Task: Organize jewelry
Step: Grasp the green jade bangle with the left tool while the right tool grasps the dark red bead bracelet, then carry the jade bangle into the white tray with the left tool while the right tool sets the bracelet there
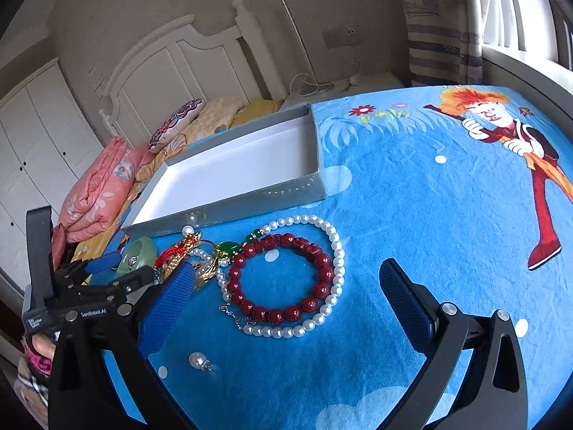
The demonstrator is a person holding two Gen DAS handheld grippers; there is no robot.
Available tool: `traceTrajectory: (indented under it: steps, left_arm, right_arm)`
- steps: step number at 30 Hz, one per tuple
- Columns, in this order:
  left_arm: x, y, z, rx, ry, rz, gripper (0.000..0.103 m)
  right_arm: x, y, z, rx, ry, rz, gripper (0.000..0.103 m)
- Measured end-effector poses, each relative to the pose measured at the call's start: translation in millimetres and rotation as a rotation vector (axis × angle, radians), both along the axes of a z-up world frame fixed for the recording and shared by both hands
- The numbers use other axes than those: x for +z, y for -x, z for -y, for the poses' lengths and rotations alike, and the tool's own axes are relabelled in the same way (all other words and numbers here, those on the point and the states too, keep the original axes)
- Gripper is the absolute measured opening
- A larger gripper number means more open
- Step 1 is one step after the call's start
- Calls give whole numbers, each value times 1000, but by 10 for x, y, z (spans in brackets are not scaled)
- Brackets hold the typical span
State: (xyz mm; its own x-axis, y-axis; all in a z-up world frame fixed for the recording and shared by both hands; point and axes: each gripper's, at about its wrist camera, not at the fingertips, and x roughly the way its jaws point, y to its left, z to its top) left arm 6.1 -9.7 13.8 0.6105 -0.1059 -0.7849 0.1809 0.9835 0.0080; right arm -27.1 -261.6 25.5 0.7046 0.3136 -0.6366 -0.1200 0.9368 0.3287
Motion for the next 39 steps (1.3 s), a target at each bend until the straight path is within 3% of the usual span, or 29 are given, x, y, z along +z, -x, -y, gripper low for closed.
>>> traceTrajectory:
  steps: [2, 3, 4, 10, 15, 21, 27, 32, 37, 39]
  left_arm:
    - [-10, -83, 3, -4, 6, -11, 98]
    - [-19, -100, 2, -12, 22, -16, 92]
    - [-26, -102, 2, -7, 19, -18, 78]
    - [33, 97, 95, -36, -22, 76, 78]
    - [187, 297, 105, -39, -16, 152, 78]
    - [351, 481, -38, -15, 52, 193, 78]
    - [365, 600, -108, -16, 63, 201, 78]
    - [341, 673, -130, -24, 66, 199, 78]
    - [271, 701, -45, -43, 48, 189, 78]
    - [248, 720, -3, -49, 50, 187, 78]
  right_arm:
    - [-4, 14, -2, 2, 24, -2, 99]
    - [-15, 8, -15, 7, 40, -21, 99]
    - [-31, 15, -42, 23, 60, -40, 99]
    - [-95, 87, -265, 92, 205, -37, 97]
    - [-97, 125, -423, 179, 257, -6, 59]
    - [-166, 63, -633, 236, 359, -23, 35]
    - [-201, -59, -642, 266, 368, -57, 25]
    - [-208, 7, -688, 299, 494, -45, 24]
    - [-210, -69, -755, 330, 541, -32, 25]
    - [-205, -97, -697, 340, 492, -45, 13]
